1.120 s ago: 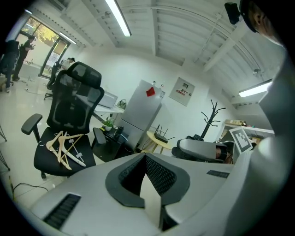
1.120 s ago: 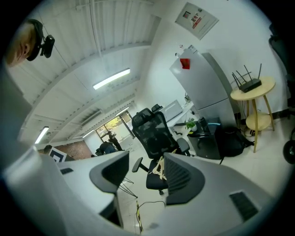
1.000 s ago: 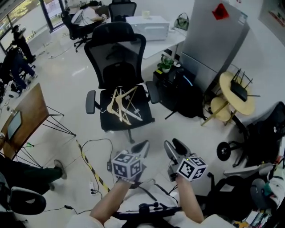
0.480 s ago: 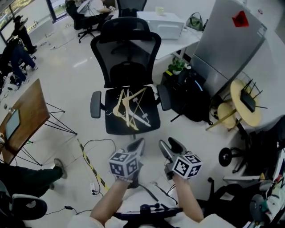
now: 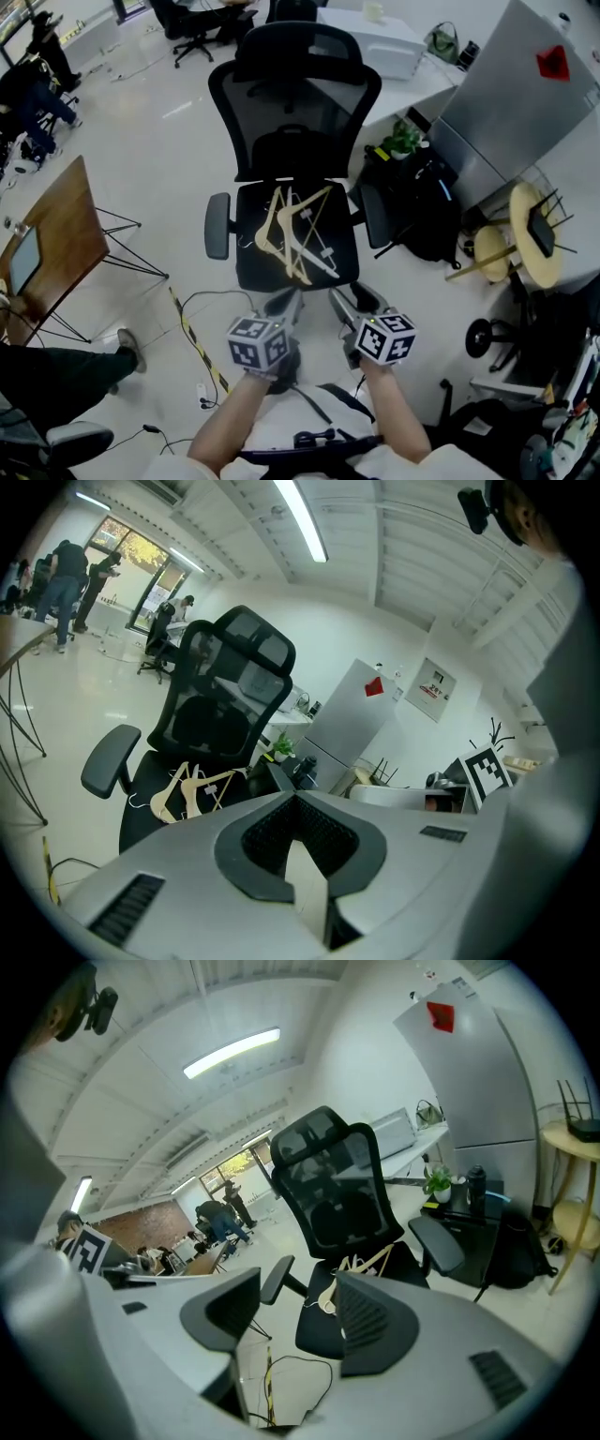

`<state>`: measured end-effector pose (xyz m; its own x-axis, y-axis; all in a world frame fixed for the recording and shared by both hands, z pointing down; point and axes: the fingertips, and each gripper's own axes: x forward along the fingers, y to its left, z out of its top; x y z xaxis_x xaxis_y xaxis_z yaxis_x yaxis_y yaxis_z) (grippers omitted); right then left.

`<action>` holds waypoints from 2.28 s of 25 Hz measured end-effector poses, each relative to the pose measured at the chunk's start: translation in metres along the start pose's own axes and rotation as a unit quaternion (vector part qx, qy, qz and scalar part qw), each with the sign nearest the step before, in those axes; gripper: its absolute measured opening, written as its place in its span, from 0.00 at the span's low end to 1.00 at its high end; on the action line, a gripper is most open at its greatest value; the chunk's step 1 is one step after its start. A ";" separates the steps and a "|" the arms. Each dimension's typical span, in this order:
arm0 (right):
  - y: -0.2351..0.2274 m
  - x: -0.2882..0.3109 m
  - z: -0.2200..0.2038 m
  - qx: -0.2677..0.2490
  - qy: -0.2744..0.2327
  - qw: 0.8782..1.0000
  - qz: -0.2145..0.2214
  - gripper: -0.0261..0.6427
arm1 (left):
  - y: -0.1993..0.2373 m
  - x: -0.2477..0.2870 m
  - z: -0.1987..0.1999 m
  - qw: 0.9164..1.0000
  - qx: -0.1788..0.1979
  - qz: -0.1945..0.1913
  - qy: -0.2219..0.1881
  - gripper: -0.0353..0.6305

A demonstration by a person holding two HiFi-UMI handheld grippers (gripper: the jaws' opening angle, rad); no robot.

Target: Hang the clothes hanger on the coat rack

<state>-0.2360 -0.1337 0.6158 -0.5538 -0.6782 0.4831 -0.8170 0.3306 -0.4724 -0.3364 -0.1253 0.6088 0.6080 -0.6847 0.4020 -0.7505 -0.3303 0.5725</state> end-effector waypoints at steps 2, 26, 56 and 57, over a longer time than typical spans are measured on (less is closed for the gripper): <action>0.002 0.024 0.000 -0.007 0.011 1.000 -0.006 0.45 | 0.020 0.004 0.006 1.000 -0.004 0.003 0.003 0.04; -0.060 0.253 -0.061 -0.076 0.161 0.981 -0.071 0.45 | 0.191 0.095 -0.010 0.995 -0.064 0.064 0.048 0.04; -0.162 0.464 -0.144 -0.145 0.251 0.951 -0.104 0.39 | 0.308 0.204 -0.089 0.973 -0.153 0.147 0.093 0.04; -0.163 0.466 -0.145 -0.148 0.251 0.951 -0.106 0.39 | 0.309 0.204 -0.091 0.972 -0.156 0.148 0.093 0.04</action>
<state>-0.3845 -0.4085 1.0251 -0.3181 -0.3766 0.8700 -0.8868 0.4427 -0.1326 -0.4205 -0.3076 0.9328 0.4356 -0.5807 0.6878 -0.8020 0.0967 0.5895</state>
